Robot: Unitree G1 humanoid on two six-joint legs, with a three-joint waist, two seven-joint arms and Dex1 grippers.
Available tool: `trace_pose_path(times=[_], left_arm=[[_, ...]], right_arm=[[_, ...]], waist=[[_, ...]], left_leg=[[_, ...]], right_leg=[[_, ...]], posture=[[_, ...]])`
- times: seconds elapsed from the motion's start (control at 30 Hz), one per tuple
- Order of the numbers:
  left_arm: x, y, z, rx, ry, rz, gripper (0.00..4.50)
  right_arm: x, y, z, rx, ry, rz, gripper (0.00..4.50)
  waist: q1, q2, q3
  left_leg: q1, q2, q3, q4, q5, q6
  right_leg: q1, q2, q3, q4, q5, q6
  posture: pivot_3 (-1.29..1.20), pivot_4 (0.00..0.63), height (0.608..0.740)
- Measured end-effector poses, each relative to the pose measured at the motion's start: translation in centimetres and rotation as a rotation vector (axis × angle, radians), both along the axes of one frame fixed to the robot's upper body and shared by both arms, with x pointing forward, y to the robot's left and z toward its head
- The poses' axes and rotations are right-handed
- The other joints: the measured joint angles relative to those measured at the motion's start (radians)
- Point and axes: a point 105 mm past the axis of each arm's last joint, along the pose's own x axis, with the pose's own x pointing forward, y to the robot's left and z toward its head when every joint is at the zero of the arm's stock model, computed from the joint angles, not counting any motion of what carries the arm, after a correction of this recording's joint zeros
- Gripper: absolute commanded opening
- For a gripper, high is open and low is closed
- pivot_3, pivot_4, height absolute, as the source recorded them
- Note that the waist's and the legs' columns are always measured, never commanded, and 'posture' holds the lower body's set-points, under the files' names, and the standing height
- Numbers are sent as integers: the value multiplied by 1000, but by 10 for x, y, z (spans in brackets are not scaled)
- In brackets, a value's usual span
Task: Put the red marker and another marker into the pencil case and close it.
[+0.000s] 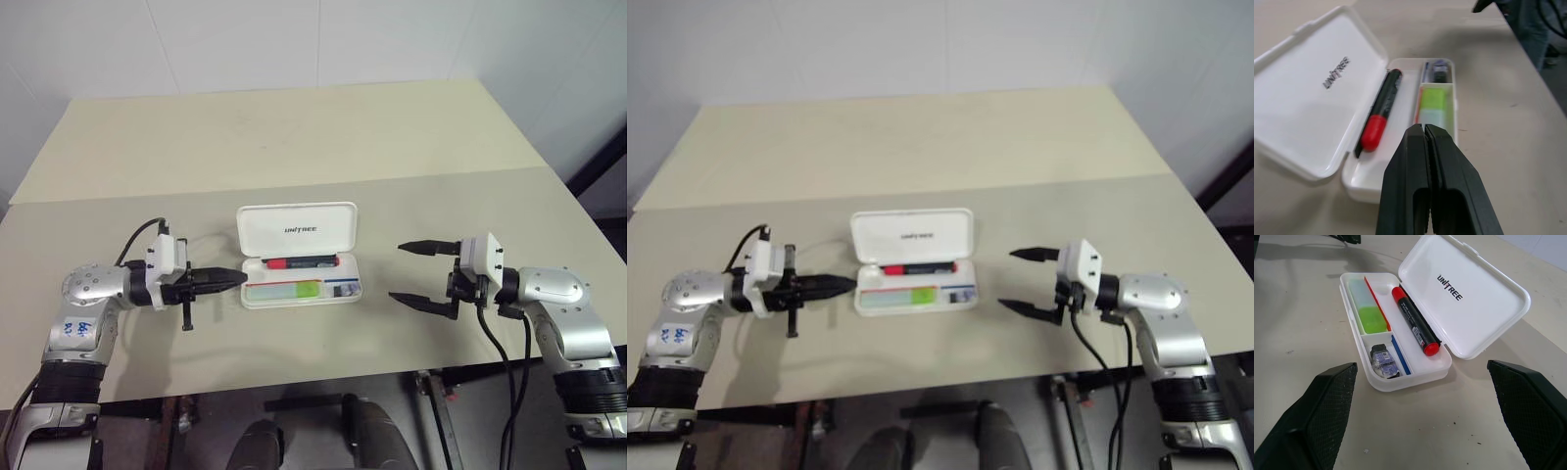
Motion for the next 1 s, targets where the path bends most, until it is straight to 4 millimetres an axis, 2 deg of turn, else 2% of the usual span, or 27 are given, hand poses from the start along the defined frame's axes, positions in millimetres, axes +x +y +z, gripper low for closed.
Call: trace_pose_path(times=[0.23,0.4,0.6,0.83,0.93,1.0], left_arm=[[23,15,17,-208,-67,270,47],[37,19,12,-267,-29,404,47],[76,32,8,-269,19,603,47],[95,9,4,-278,64,576,47],[95,-14,2,-278,81,485,47],[92,-20,1,-280,81,441,47]], right_arm=[[1,0,1,2,-12,-9,4500],[1,0,1,4,-22,-12,4500],[3,1,2,11,-28,-18,4500],[5,4,3,16,-38,-23,4500],[5,5,3,20,-39,-23,4500],[5,5,2,21,-37,-26,4500]], waist=[[2,0,0],[2,0,0],[3,0,0],[3,-1,0],[3,-1,0],[0,-1,0]], left_leg=[[0,0,0,1,0,0],[0,0,0,1,0,0],[0,-1,0,3,0,-1],[-1,-1,0,3,0,0],[-1,-1,0,3,0,0],[-1,-1,0,3,0,0]], right_leg=[[0,0,0,0,0,0],[0,0,0,0,0,1],[1,0,0,1,1,1],[1,-1,0,-1,2,2],[1,-1,0,-1,2,2],[1,0,0,-1,2,2]], posture=[[0,150,740],[0,150,740],[0,150,740],[0,150,740],[0,150,740],[0,150,740]])
